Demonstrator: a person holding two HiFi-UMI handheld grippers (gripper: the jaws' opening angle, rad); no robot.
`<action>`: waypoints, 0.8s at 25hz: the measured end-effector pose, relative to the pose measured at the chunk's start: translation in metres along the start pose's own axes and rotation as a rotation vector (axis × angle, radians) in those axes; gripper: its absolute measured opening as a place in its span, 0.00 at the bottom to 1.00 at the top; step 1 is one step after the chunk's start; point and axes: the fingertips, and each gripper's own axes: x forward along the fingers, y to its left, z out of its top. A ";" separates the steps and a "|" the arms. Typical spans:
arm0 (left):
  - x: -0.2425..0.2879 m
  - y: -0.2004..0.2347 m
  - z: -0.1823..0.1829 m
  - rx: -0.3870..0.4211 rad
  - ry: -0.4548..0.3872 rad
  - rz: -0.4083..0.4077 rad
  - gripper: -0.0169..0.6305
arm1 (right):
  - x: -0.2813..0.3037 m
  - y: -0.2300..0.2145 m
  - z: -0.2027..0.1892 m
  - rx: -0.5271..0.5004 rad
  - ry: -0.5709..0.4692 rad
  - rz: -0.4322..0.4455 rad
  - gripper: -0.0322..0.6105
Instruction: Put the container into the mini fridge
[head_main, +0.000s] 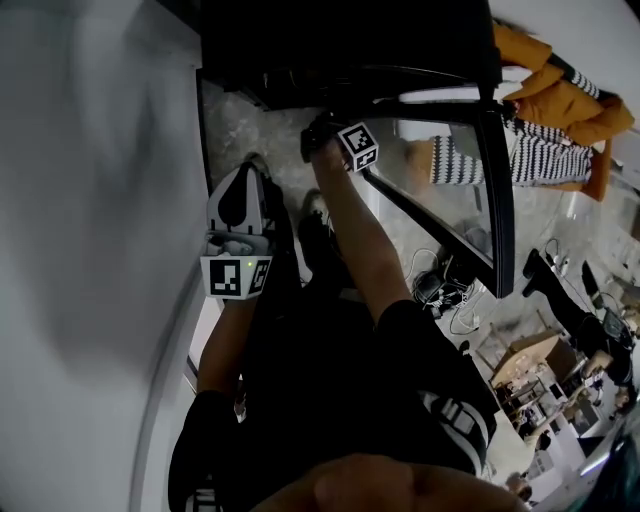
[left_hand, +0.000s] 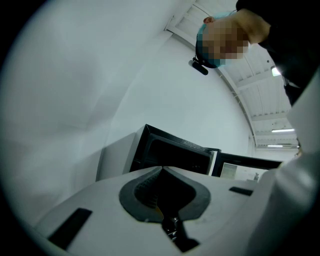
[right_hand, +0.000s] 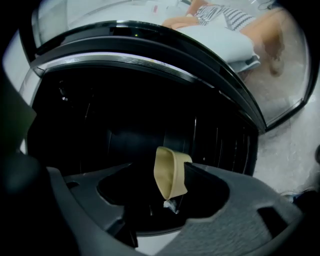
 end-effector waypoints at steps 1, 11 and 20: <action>-0.001 -0.002 0.003 0.000 -0.002 0.001 0.03 | -0.003 0.004 0.000 -0.004 0.006 0.002 0.46; -0.023 -0.033 0.025 0.010 -0.004 -0.003 0.03 | -0.056 0.054 0.000 -0.099 0.082 0.021 0.26; -0.045 -0.064 0.038 0.019 0.009 -0.008 0.03 | -0.106 0.100 0.008 -0.259 0.171 0.050 0.11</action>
